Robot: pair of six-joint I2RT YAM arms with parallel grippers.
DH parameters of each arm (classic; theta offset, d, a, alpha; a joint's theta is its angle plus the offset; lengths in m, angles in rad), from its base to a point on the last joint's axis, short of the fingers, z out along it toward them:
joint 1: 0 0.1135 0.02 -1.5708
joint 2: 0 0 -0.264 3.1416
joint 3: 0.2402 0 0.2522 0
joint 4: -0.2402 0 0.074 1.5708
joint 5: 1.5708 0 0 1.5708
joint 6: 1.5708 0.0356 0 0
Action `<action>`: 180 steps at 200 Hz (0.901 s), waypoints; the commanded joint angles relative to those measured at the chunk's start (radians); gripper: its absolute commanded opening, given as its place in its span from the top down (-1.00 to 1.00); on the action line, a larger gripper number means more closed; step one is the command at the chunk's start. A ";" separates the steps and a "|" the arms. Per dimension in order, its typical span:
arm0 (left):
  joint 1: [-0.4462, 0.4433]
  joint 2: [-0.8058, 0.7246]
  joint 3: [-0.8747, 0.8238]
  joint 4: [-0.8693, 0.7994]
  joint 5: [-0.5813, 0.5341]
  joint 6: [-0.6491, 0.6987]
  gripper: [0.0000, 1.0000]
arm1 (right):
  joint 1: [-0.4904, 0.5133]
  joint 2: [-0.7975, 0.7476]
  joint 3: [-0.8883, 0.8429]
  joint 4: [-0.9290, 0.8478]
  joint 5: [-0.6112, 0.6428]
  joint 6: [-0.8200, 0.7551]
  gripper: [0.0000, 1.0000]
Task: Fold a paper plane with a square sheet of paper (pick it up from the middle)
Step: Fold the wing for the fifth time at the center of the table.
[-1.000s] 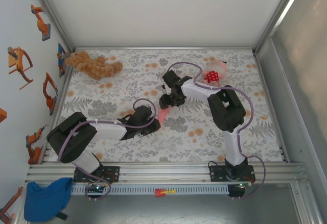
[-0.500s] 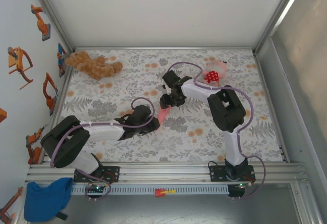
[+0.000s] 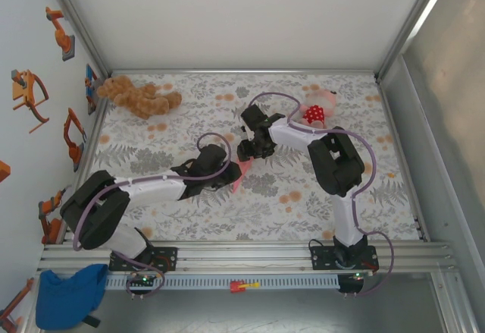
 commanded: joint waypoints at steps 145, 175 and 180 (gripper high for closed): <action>0.054 0.138 0.080 -0.092 0.025 0.069 0.53 | -0.011 0.114 -0.080 0.013 -0.021 0.027 -0.23; 0.052 0.167 0.096 -0.065 0.068 0.080 0.48 | -0.011 0.114 -0.082 0.013 -0.021 0.027 -0.23; 0.053 0.173 0.099 -0.065 0.070 0.080 0.48 | -0.011 0.113 -0.081 0.013 -0.021 0.027 -0.23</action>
